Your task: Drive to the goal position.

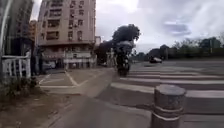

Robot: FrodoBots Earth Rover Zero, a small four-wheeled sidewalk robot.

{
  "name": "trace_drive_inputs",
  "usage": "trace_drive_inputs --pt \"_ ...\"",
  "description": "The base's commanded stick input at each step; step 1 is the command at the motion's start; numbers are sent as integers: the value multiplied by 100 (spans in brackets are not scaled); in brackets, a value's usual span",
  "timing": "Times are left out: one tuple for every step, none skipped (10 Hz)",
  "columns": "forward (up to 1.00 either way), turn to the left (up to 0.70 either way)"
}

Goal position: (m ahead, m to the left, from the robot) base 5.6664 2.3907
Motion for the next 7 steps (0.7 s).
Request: trace_drive_inputs --pt "0 0" --pt "0 0" --pt "0 0" --pt "0 0" --pt "0 0" --pt "29 0" --pt "64 0"
